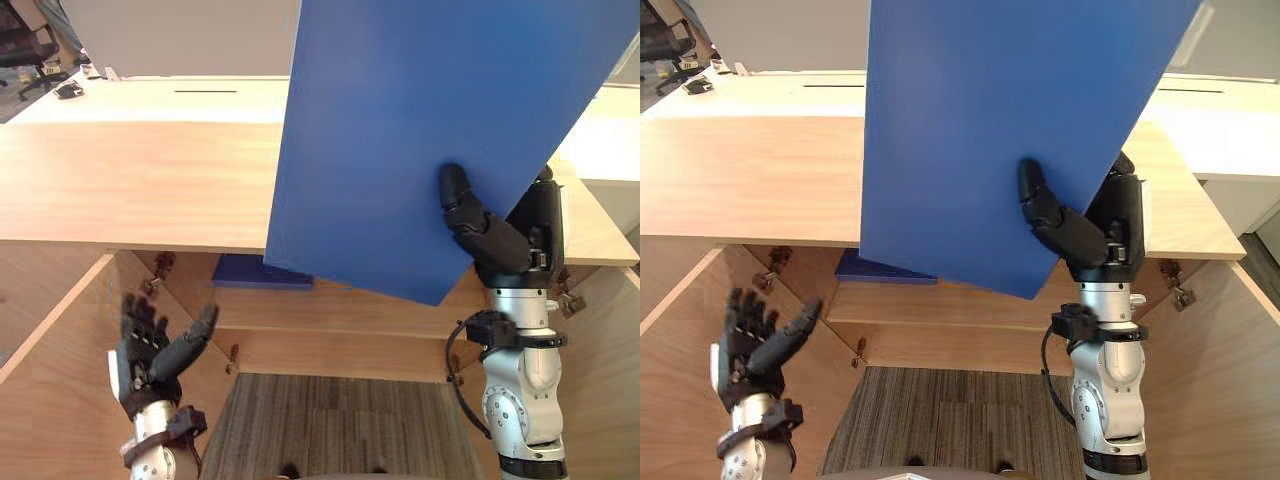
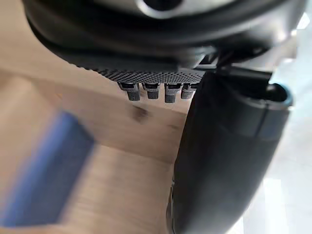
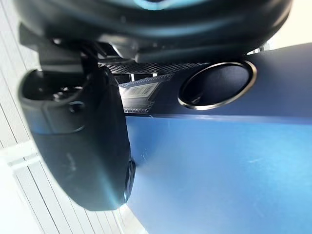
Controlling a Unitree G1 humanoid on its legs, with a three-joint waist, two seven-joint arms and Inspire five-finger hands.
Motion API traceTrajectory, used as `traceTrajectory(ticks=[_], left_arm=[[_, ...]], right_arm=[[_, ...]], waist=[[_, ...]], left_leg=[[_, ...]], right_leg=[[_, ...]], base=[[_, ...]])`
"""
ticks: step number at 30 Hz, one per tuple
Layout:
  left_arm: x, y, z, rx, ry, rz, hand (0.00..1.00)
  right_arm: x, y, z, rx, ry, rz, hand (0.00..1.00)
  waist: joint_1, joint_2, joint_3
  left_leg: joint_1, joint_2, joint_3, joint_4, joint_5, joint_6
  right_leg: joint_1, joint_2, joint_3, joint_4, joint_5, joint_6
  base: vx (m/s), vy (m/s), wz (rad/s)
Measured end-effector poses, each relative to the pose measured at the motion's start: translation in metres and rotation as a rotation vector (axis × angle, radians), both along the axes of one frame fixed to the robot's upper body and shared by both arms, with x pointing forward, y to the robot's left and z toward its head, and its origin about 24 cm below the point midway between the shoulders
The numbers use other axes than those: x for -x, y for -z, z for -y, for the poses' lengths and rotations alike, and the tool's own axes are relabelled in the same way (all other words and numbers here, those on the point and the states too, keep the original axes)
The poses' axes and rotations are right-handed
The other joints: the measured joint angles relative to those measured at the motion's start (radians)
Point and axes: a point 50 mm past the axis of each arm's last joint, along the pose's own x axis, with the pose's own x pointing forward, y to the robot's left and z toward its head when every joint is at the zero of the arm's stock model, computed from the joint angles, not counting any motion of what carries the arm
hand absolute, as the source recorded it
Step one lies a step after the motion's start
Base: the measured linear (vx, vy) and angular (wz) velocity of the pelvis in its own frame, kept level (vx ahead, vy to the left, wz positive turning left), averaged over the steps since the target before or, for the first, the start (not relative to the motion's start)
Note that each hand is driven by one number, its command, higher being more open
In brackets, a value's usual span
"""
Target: Walk over to the cabinet, pick up the folder, carry it to the office cabinet, place the folder inside the office cabinet, then close the office cabinet door
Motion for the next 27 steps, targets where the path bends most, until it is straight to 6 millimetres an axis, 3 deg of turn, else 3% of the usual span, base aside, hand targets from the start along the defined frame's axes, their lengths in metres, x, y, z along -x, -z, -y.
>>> traceTrajectory(ticks=[2, 5, 6, 8, 9, 10, 13, 14, 15, 18, 21, 24, 27], left_arm=[[0.009, 0.023, 0.002, 0.022, 0.004, -0.115, 1.00], [0.033, 0.081, 0.006, 0.070, 0.050, -0.432, 1.00], [0.040, 0.091, 0.007, 0.076, 0.066, -0.495, 1.00], [0.062, 0.119, 0.011, 0.098, 0.117, -0.704, 1.00], [0.068, 0.127, 0.012, 0.105, 0.138, -0.772, 1.00], [0.062, 0.130, 0.010, 0.091, 0.166, -0.790, 1.00], [0.036, 0.128, 0.002, 0.029, 0.223, -0.781, 1.00], [0.016, 0.123, 0.002, 0.015, 0.236, -0.735, 1.00], [0.006, 0.120, 0.003, 0.004, 0.246, -0.706, 1.00], [-0.024, 0.109, 0.005, -0.029, 0.271, -0.619, 1.00], [-0.052, 0.097, 0.009, -0.061, 0.307, -0.552, 1.00], [-0.077, 0.084, 0.016, -0.079, 0.336, -0.477, 1.00], [-0.097, 0.068, 0.019, -0.092, 0.327, -0.387, 1.00]], right_arm=[[0.000, 0.000, -0.003, 0.005, -0.004, -0.001, 0.00], [-0.001, 0.002, -0.021, 0.047, -0.060, -0.011, 0.00], [-0.001, 0.003, -0.028, 0.055, -0.091, -0.013, 0.00], [0.000, 0.007, -0.055, 0.114, -0.228, -0.023, 0.00], [-0.002, 0.008, -0.074, 0.163, -0.320, -0.016, 0.00], [-0.006, 0.007, -0.091, 0.236, -0.397, 0.014, 0.00], [-0.018, 0.007, -0.123, 0.417, -0.507, 0.056, 0.00], [-0.024, 0.016, -0.134, 0.524, -0.522, 0.042, 0.00], [-0.027, 0.025, -0.136, 0.580, -0.515, 0.010, 0.00], [-0.035, 0.043, -0.133, 0.725, -0.465, -0.062, 0.00], [-0.046, 0.047, -0.128, 0.778, -0.397, -0.088, 0.00], [-0.064, 0.043, -0.123, 0.744, -0.304, -0.120, 0.00], [-0.075, 0.024, -0.119, 0.611, -0.208, -0.101, 0.00]], waist=[[-0.002, 0.000, -0.004], [-0.006, -0.002, -0.014], [-0.008, -0.002, -0.014], [-0.020, -0.006, -0.010], [-0.030, -0.011, 0.018], [-0.029, -0.006, 0.074], [-0.022, -0.007, 0.161], [-0.008, 0.005, 0.224], [0.001, 0.012, 0.245], [0.000, 0.030, 0.318], [-0.006, 0.044, 0.347], [0.000, 0.054, 0.366], [0.002, 0.058, 0.373]], left_leg=[[0.000, 0.000, 0.000, 0.000, 0.000, 0.000], [-0.008, 0.001, 0.006, 0.000, 0.001, -0.001], [-0.011, 0.002, 0.009, 0.000, 0.001, -0.002], [-0.039, 0.005, 0.019, 0.020, -0.002, -0.004], [-0.079, 0.015, 0.021, 0.075, -0.023, -0.005], [-0.149, 0.033, 0.025, 0.185, -0.063, -0.003], [-0.326, 0.068, 0.027, 0.398, -0.134, 0.000], [-0.401, 0.086, 0.026, 0.493, -0.164, 0.002], [-0.448, 0.093, 0.025, 0.541, -0.183, -0.002], [-0.577, 0.102, 0.021, 0.665, -0.227, -0.002], [-0.705, 0.107, 0.017, 0.750, -0.235, 0.010], [-0.819, 0.121, 0.009, 0.842, -0.253, 0.025], [-0.952, 0.126, -0.011, 0.938, -0.271, 0.028]], right_leg=[[0.000, 0.000, 0.000, 0.000, 0.000, 0.000], [-0.012, 0.001, 0.006, 0.000, 0.000, 0.000], [-0.017, 0.002, 0.009, 0.000, 0.000, 0.000], [-0.046, 0.002, 0.022, 0.012, 0.000, 0.000], [-0.078, 0.003, 0.026, 0.045, 0.000, 0.000], [-0.135, 0.007, 0.037, 0.109, -0.009, -0.010], [-0.293, 0.012, 0.054, 0.262, -0.059, -0.020], [-0.365, 0.016, 0.058, 0.345, -0.082, -0.022], [-0.413, 0.016, 0.060, 0.391, -0.098, -0.023], [-0.555, 0.004, 0.069, 0.534, -0.143, -0.021], [-0.686, -0.003, 0.075, 0.622, -0.152, -0.019], [-0.799, -0.006, 0.075, 0.715, -0.174, -0.022], [-0.929, -0.019, 0.065, 0.827, -0.209, -0.024]], base=[[0.00, 0.000, 0.00], [-0.02, -0.017, -0.05], [-0.03, -0.027, -0.14], [-0.03, -0.020, -0.14], [-0.11, -0.025, -0.16], [-0.14, -0.028, -0.15], [-0.26, -0.032, -0.17], [-0.27, 0.004, -0.12], [-0.27, 0.016, -0.10], [-0.20, 0.031, -0.03], [-0.15, 0.033, -0.04], [-0.12, 0.010, 0.01], [-0.11, -0.016, 0.15]])
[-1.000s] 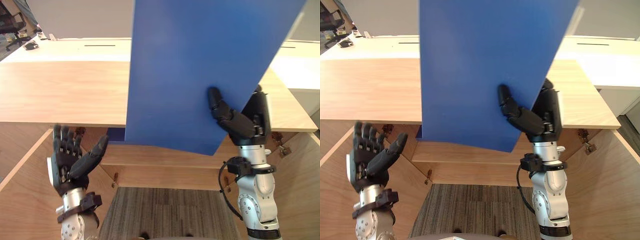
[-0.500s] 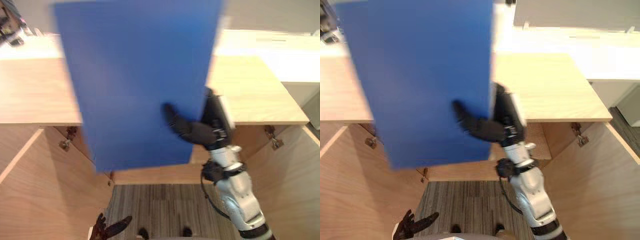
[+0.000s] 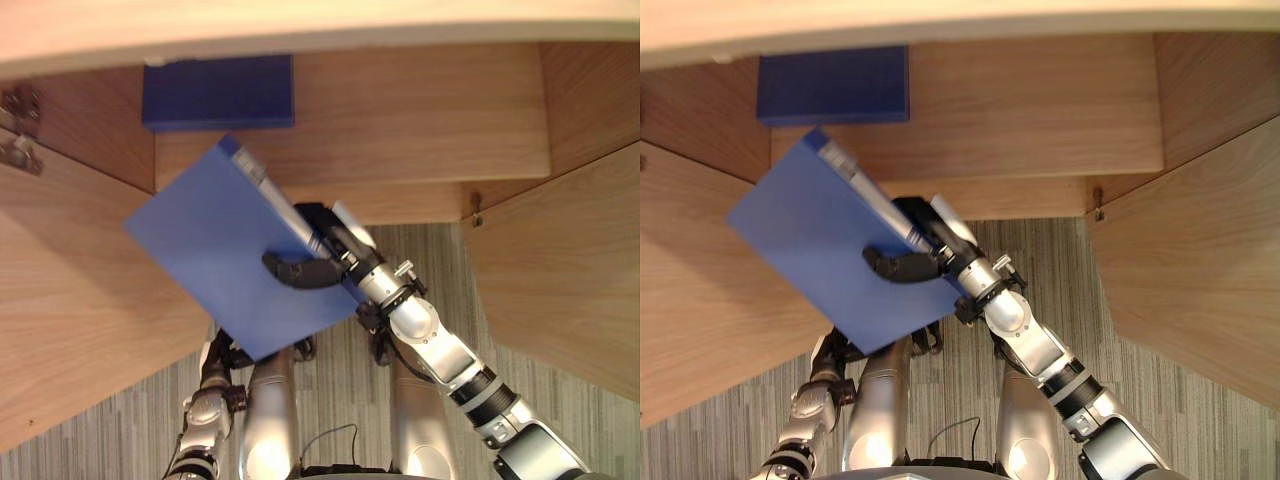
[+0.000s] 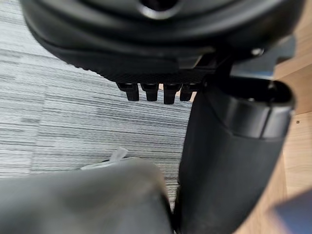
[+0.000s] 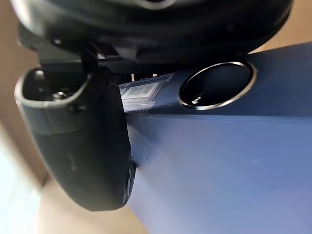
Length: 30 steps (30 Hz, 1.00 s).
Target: Walk over to the cabinet, pick up the folder, carry it to the office cabinet, place the folder inside the office cabinet, then close the office cabinet door
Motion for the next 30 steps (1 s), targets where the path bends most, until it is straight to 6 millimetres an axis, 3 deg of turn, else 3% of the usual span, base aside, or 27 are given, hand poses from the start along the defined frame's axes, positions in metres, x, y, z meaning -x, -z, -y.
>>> traceTrajectory(ticks=[5, 7, 12, 18, 19, 25, 30], left_arm=[[-0.034, -0.032, 0.011, 0.047, -0.018, 0.165, 1.00], [-0.042, -0.044, 0.019, 0.080, -0.020, 0.233, 1.00], [-0.045, -0.052, 0.019, 0.097, -0.063, 0.281, 1.00], [-0.046, -0.054, 0.020, 0.131, -0.109, 0.294, 1.00], [-0.046, -0.054, 0.021, 0.138, -0.114, 0.295, 1.00], [-0.048, -0.055, 0.025, 0.152, -0.120, 0.299, 1.00], [-0.048, -0.054, 0.028, 0.158, -0.134, 0.295, 1.00]], right_arm=[[-0.029, -0.050, 0.026, -0.350, 0.102, 0.023, 0.00], [-0.043, -0.074, 0.044, -0.601, 0.144, 0.004, 0.00], [-0.063, -0.110, 0.076, -0.949, 0.208, 0.008, 0.00], [-0.080, -0.136, 0.099, -1.305, 0.201, -0.045, 0.00], [-0.083, -0.141, 0.103, -1.374, 0.194, -0.061, 1.00], [-0.093, -0.174, 0.118, -1.622, 0.159, -0.094, 1.00], [-0.095, -0.193, 0.124, -1.726, 0.112, -0.124, 1.00]], waist=[[0.032, 0.004, 0.026], [0.049, 0.004, 0.032], [0.056, 0.004, 0.032], [0.066, 0.004, 0.032], [0.071, 0.004, 0.032], [0.083, 0.004, 0.031], [0.083, 0.005, 0.029]], left_leg=[[-0.167, 0.001, -0.030, 0.113, -0.017, -0.008], [-0.221, 0.001, -0.038, 0.143, -0.017, -0.007], [-0.271, 0.002, -0.045, 0.167, -0.014, -0.001], [-0.287, 0.005, -0.050, 0.167, -0.012, 0.001], [-0.289, 0.005, -0.052, 0.167, -0.012, 0.001], [-0.293, -0.005, -0.060, 0.146, 0.004, 0.000], [-0.288, -0.020, -0.069, 0.102, 0.036, -0.003]], right_leg=[[-0.160, -0.020, -0.011, 0.137, -0.041, -0.010], [-0.211, -0.026, -0.015, 0.173, -0.048, -0.015], [-0.260, -0.028, -0.018, 0.201, -0.053, -0.016], [-0.272, -0.028, -0.025, 0.198, -0.053, -0.016], [-0.272, -0.028, -0.029, 0.197, -0.053, -0.016], [-0.271, -0.036, -0.041, 0.183, -0.052, -0.018], [-0.264, -0.050, -0.061, 0.163, -0.048, -0.024]], base=[[-0.11, -0.054, 0.16], [-0.06, -0.066, 0.09], [-0.04, -0.057, 0.02], [-0.03, -0.058, 0.00], [-0.03, -0.068, 0.01], [-0.04, -0.062, 0.06], [-0.03, -0.072, 0.16]])
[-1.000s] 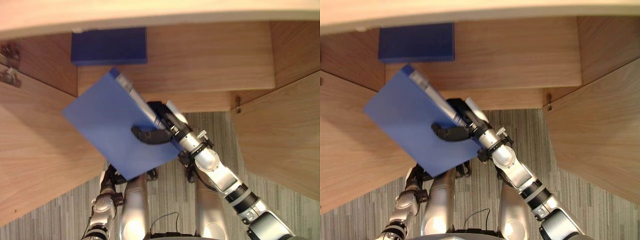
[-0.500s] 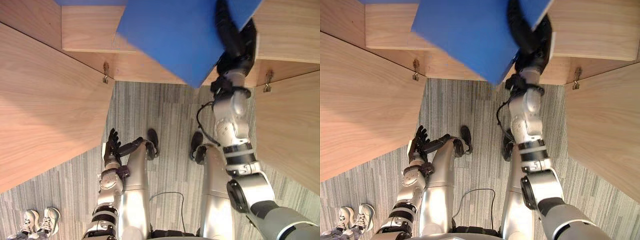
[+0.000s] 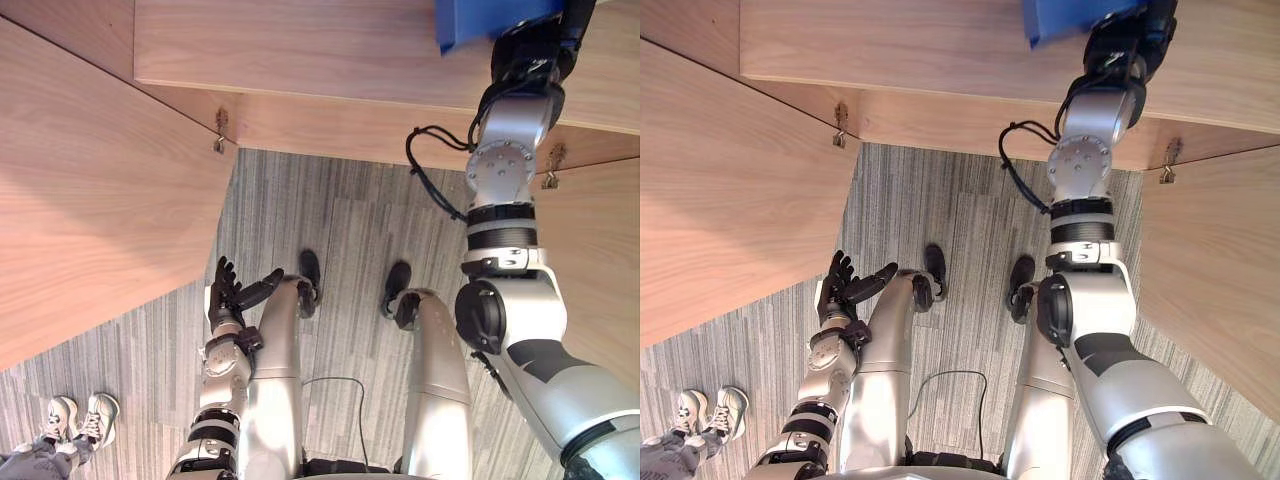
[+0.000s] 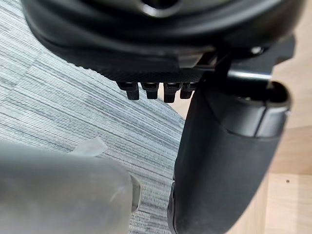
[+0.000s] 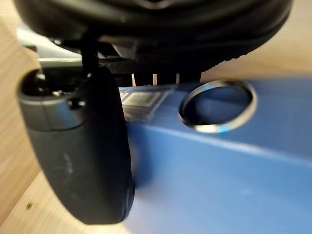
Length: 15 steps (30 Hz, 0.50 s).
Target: Walk over to the cabinet, pick up the folder, carry it to the office cabinet, place the folder inside the office cabinet, then close the office cabinet door
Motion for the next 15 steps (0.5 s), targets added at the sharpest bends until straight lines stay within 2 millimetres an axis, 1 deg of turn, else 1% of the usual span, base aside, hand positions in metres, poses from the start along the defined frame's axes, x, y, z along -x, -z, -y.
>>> traceTrajectory(ticks=[4, 5, 6, 9, 11, 13, 15], left_arm=[[0.001, 0.002, 0.001, 0.003, -0.002, -0.010, 1.00], [0.001, 0.002, 0.002, 0.010, -0.004, -0.011, 1.00], [0.001, 0.002, 0.002, 0.015, -0.007, -0.010, 1.00], [0.001, 0.002, 0.001, 0.021, -0.012, -0.010, 1.00], [0.001, 0.003, 0.000, 0.018, -0.012, -0.011, 1.00], [0.001, 0.003, 0.000, 0.016, -0.007, -0.012, 1.00], [0.001, 0.003, -0.001, 0.014, -0.004, -0.010, 1.00]], right_arm=[[0.001, -0.002, 0.003, -0.021, 0.010, 0.008, 1.00], [0.003, -0.004, 0.011, -0.029, 0.036, 0.023, 1.00], [0.004, -0.005, 0.013, -0.025, 0.041, 0.025, 1.00], [0.004, -0.004, 0.010, 0.003, 0.041, 0.022, 1.00], [0.004, 0.001, 0.006, 0.085, 0.047, 0.020, 1.00], [0.003, 0.011, 0.004, 0.329, 0.091, 0.008, 1.00], [0.002, 0.014, 0.002, 0.503, 0.111, -0.001, 1.00]], waist=[[0.000, 0.000, -0.001], [-0.002, 0.000, -0.008], [-0.002, 0.000, -0.008], [-0.003, 0.000, -0.008], [-0.003, 0.000, -0.008], [-0.008, 0.000, -0.008], [-0.015, 0.000, -0.008]], left_leg=[[0.023, -0.001, -0.004, -0.023, 0.010, -0.005], [0.031, 0.001, -0.003, -0.039, 0.016, -0.006], [0.031, 0.002, -0.003, -0.039, 0.016, -0.006], [0.033, 0.008, -0.001, -0.039, 0.016, -0.006], [0.036, 0.016, 0.002, -0.040, 0.016, -0.006], [0.045, 0.021, 0.015, -0.043, 0.016, -0.006], [0.049, 0.023, 0.021, -0.046, 0.016, -0.006]], right_leg=[[0.026, 0.000, -0.012, -0.018, 0.002, -0.004], [0.034, 0.003, -0.015, -0.036, 0.010, -0.010], [0.034, 0.004, -0.015, -0.037, 0.010, -0.010], [0.037, 0.010, -0.014, -0.043, 0.013, -0.011], [0.042, 0.017, -0.014, -0.051, 0.018, -0.011], [0.045, 0.019, -0.006, -0.054, 0.022, -0.011], [0.046, 0.020, -0.002, -0.056, 0.024, -0.010]], base=[[-0.04, -0.074, 0.06], [-0.10, -0.099, -0.02], [-0.10, -0.097, -0.03], [-0.02, -0.021, -0.04], [-0.03, -0.026, -0.10], [-0.04, -0.027, -0.09], [-0.05, -0.027, -0.06]])
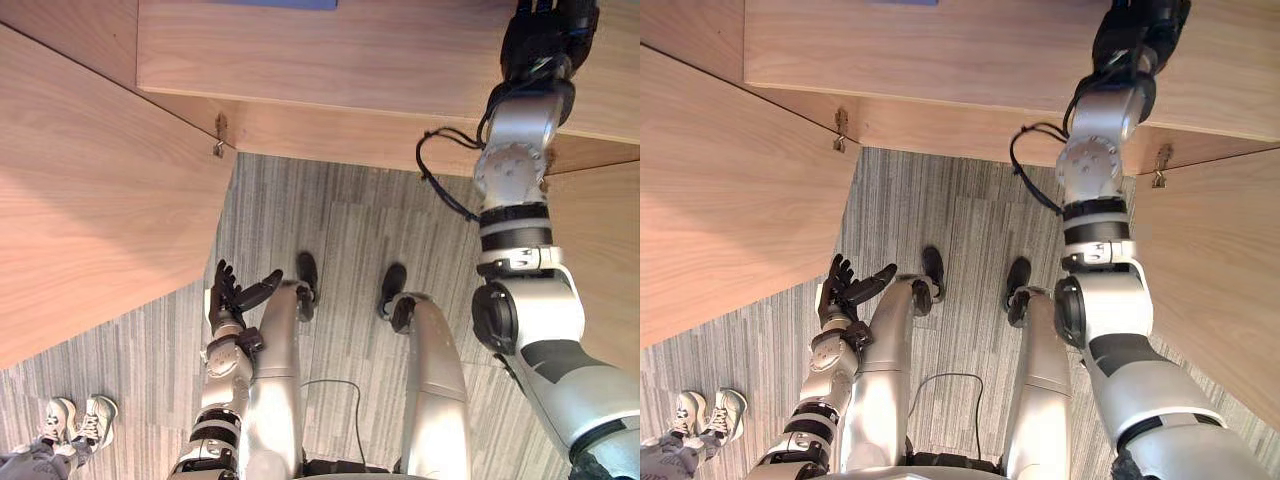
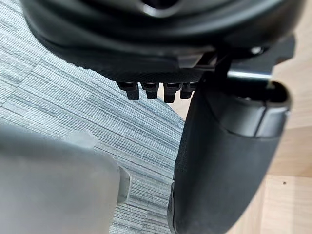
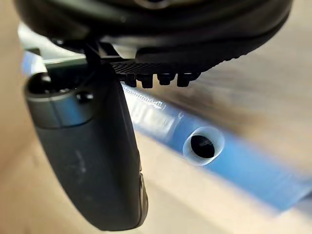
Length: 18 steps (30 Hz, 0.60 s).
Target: Walk over to the cabinet, pick up the folder, carry it to the office cabinet, place the folder inside the office cabinet, then close the office cabinet door
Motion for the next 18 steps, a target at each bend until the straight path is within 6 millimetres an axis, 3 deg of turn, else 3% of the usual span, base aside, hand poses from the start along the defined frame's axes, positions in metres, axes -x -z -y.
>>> traceTrajectory(ticks=[6, 7, 11, 15, 18], left_arm=[[0.002, 0.006, 0.002, -0.034, 0.068, -0.024, 1.00], [0.003, 0.007, 0.002, -0.038, 0.074, -0.028, 1.00], [0.003, 0.007, 0.003, -0.083, 0.115, -0.031, 1.00], [0.004, 0.011, 0.002, -0.090, 0.137, -0.044, 1.00], [0.005, 0.013, 0.000, -0.093, 0.147, -0.057, 1.00]], right_arm=[[0.002, 0.025, -0.009, 0.711, 0.113, -0.058, 1.00], [0.002, 0.028, -0.009, 0.771, 0.121, -0.065, 0.00], [0.000, 0.040, -0.011, 1.151, 0.214, -0.106, 0.00], [0.000, 0.040, 0.001, 1.273, 0.267, -0.128, 0.00], [-0.004, 0.050, 0.008, 1.259, 0.188, -0.189, 0.00]], waist=[[-0.020, -0.002, -0.001], [-0.021, -0.003, -0.003], [-0.023, -0.006, -0.008], [-0.023, -0.006, -0.008], [-0.022, -0.023, -0.022]], left_leg=[[0.043, 0.008, 0.029, -0.042, 0.004, 0.007], [0.047, 0.008, 0.030, -0.046, 0.004, 0.007], [0.049, 0.007, 0.042, -0.066, 0.008, 0.009], [0.062, 0.012, 0.066, -0.076, 0.008, 0.010], [0.071, 0.013, 0.075, -0.087, 0.008, 0.011]], right_leg=[[0.036, 0.000, 0.004, -0.044, 0.019, 0.002], [0.039, 0.000, 0.004, -0.049, 0.020, 0.002], [0.040, -0.005, 0.001, -0.066, 0.025, 0.004], [0.052, -0.013, -0.006, -0.072, 0.025, 0.004], [0.058, -0.016, -0.006, -0.084, 0.025, 0.004]], base=[[-0.05, -0.031, -0.04], [0.00, 0.000, 0.00], [0.00, 0.000, 0.00], [0.00, -0.007, 0.02], [-0.03, -0.025, 0.01]])
